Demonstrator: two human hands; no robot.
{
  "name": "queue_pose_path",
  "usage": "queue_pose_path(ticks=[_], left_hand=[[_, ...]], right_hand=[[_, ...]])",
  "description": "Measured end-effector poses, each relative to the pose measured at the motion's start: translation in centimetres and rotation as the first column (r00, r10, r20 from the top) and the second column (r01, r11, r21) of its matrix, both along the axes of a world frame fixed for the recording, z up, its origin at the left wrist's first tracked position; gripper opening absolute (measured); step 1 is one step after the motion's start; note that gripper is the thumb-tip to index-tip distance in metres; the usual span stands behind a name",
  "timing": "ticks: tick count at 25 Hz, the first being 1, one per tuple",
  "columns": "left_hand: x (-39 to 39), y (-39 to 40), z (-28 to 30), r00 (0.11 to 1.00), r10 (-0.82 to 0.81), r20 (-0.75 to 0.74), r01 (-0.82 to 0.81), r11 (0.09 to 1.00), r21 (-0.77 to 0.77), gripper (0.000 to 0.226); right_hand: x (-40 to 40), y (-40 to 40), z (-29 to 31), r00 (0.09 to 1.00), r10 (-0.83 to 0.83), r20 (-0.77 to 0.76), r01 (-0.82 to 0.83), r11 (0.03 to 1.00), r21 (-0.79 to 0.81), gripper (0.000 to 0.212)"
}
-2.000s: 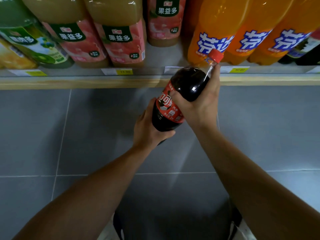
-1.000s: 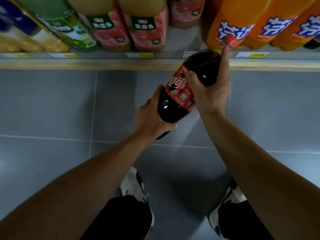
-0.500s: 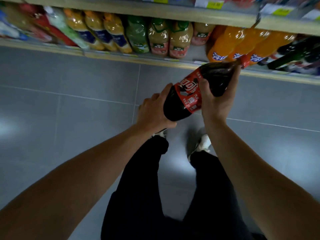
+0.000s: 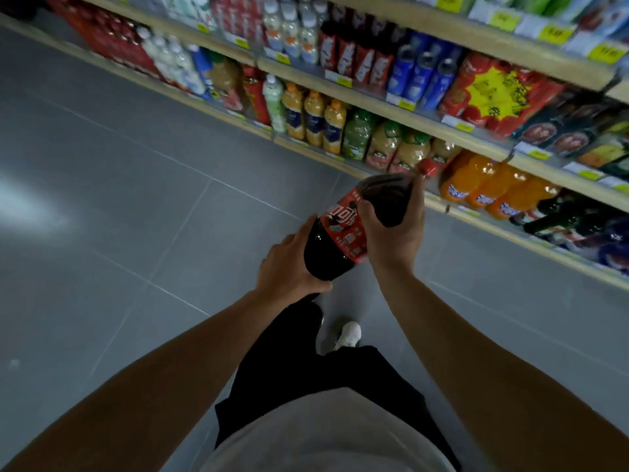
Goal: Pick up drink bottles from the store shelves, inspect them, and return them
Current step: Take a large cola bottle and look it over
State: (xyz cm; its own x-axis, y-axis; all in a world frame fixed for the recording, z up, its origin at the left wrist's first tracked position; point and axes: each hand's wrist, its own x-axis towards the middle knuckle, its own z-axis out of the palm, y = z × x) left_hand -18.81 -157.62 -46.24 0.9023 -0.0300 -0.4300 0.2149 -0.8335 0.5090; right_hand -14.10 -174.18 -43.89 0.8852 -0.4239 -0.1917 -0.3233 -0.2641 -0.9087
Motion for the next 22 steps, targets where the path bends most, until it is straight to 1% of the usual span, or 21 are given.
queue_pose_path(ticks=[3,6,8,15,19,22], left_hand=[[-3.0,5.8,2.0,0.992,0.124,0.032,-0.124,0.992,-0.011,0.128],[-5.3,12.5,2.7,0.972,0.228,0.055,-0.229,0.973,0.012,0.128],[-5.9,17.0,2.9,0.962,0.263,0.074,-0.265,0.964,0.023,0.126],[-6.8,36.8,3.4,0.921,0.38,0.086,-0.384,0.923,0.036,0.128],[-5.8,45.9,4.0,0.895,0.438,0.083,-0.442,0.896,0.046,0.128],[-3.6,52.5,3.7,0.868,0.489,0.086,-0.493,0.869,0.036,0.129]], right_hand=[[-1.2,6.2,2.2,0.99,0.138,-0.005,-0.138,0.99,0.042,0.094],[-1.9,13.7,3.2,0.971,0.238,0.023,-0.238,0.97,0.038,0.095],[-1.8,18.5,3.3,0.964,0.264,0.029,-0.265,0.964,0.036,0.094],[-1.4,39.5,4.8,0.93,0.365,0.053,-0.368,0.928,0.065,0.092],[0.4,49.2,5.2,0.9,0.43,0.073,-0.434,0.899,0.061,0.091],[3.4,56.4,4.7,0.869,0.485,0.098,-0.491,0.869,0.052,0.092]])
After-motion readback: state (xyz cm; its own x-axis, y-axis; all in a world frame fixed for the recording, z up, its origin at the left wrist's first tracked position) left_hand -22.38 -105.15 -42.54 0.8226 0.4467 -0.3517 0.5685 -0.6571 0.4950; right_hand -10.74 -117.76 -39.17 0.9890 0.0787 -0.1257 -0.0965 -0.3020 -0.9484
